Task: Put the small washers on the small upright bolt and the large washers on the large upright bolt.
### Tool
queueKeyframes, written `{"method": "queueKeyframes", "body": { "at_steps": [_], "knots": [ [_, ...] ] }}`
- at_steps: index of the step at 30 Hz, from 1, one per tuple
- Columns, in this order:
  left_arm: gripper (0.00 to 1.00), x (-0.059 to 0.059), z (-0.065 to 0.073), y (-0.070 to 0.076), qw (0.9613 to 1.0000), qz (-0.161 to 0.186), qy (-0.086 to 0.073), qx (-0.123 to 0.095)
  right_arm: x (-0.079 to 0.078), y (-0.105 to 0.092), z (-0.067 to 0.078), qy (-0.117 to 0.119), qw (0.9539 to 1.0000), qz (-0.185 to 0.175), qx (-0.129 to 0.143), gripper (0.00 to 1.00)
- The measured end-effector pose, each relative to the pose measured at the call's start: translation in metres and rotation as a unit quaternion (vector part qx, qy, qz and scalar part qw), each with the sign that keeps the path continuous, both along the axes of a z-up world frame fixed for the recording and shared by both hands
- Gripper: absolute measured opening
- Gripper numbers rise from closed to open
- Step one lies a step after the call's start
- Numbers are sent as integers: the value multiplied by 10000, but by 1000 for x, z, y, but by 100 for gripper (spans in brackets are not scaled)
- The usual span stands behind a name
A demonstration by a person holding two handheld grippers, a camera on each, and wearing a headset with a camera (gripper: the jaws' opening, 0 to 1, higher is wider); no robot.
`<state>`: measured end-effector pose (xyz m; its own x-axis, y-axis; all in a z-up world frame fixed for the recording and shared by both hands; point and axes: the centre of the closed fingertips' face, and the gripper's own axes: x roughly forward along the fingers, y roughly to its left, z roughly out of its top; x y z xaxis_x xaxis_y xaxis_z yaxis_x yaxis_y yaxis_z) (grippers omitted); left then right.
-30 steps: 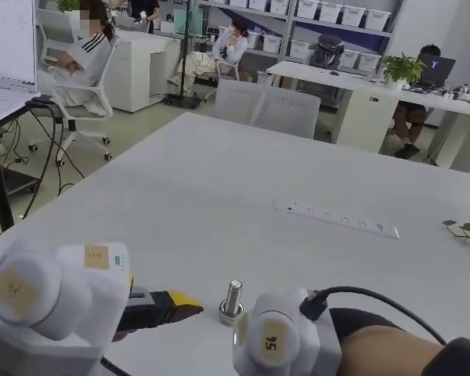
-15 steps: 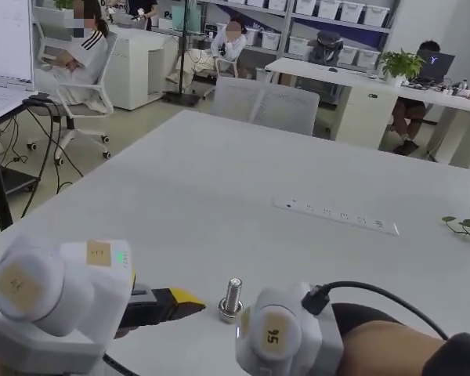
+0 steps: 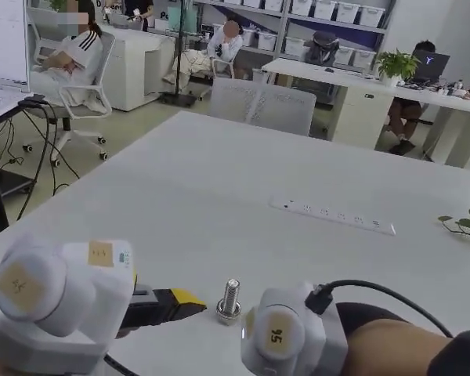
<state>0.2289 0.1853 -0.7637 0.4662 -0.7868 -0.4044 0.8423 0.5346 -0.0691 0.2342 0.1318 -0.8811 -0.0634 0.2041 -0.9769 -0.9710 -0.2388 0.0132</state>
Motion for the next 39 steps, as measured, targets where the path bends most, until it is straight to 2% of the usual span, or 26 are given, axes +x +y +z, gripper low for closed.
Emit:
{"method": "queueKeyframes", "body": {
  "at_steps": [7, 11, 14, 22, 25, 39],
  "knots": [
    [80, 1, 1, -3, 10000, -54, -11, 22, 0, 0, 0, 11, 10000, -19, 42, 13],
    [80, 1, 2, -4, 10000, -69, -14, 37, -1, 0, 1, -71, 9999, 77, 23, 13],
    [80, 1, 3, -4, 10000, -79, -29, 43, -1, 0, 1, 42, 9999, -42, 87, 13],
    [80, 1, 5, -6, 9999, -132, -41, 69, 2, -8, 9, 76, 9996, -214, 152, 13],
    [80, 2, 6, -7, 9998, -161, -52, 78, 5, -14, 13, 94, 9995, -276, 146, 13],
    [80, 9, 7, -18, 9995, -299, -54, 71, 29, -60, 36, -104, 9973, -727, 66, 13]
  ]
}}
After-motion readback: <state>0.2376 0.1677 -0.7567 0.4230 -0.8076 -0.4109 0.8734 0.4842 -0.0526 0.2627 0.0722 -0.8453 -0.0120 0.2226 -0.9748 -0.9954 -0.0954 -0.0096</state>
